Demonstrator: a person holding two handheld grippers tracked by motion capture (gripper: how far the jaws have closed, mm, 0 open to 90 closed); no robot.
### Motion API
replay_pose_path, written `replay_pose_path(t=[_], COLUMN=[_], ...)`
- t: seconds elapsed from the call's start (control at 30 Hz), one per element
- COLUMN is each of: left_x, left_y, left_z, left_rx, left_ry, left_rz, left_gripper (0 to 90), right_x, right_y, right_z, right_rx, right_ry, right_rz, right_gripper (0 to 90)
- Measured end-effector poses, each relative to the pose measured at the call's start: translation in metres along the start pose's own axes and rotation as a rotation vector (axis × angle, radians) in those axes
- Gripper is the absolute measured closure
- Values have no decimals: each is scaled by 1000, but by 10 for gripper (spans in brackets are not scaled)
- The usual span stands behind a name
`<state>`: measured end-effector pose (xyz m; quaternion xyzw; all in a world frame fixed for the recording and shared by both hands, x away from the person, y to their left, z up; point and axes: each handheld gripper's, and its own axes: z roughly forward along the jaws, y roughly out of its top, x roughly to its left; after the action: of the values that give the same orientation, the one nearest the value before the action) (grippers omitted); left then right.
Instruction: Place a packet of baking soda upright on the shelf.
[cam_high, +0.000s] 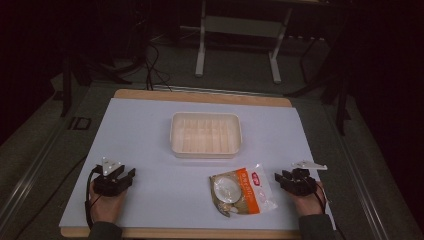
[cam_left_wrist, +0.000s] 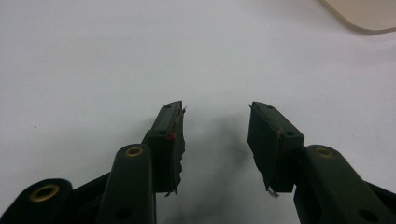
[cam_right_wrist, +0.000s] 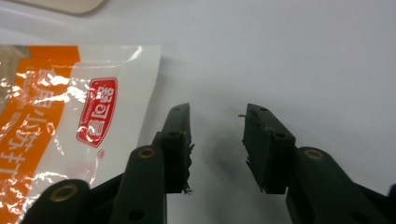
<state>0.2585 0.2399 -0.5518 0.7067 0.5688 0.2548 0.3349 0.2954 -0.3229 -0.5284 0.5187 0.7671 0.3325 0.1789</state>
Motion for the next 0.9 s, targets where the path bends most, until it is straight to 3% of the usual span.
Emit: replay_pose_path(t=[0.17, 0.5, 0.9], left_x=[0, 1, 1], left_y=[0, 0, 0], left_z=[0, 0, 0], left_rx=[-4, -5, -5], left_ry=[-1, 1, 2], left_rz=[-8, -16, -17], left_gripper=[544, 536, 534], right_x=[7, 14, 16], right_y=[1, 1, 2], right_z=[3, 4, 1], right_rx=[9, 12, -13], right_ry=[-15, -2, 116], right_rz=[-43, -72, -44], right_gripper=[639, 637, 557])
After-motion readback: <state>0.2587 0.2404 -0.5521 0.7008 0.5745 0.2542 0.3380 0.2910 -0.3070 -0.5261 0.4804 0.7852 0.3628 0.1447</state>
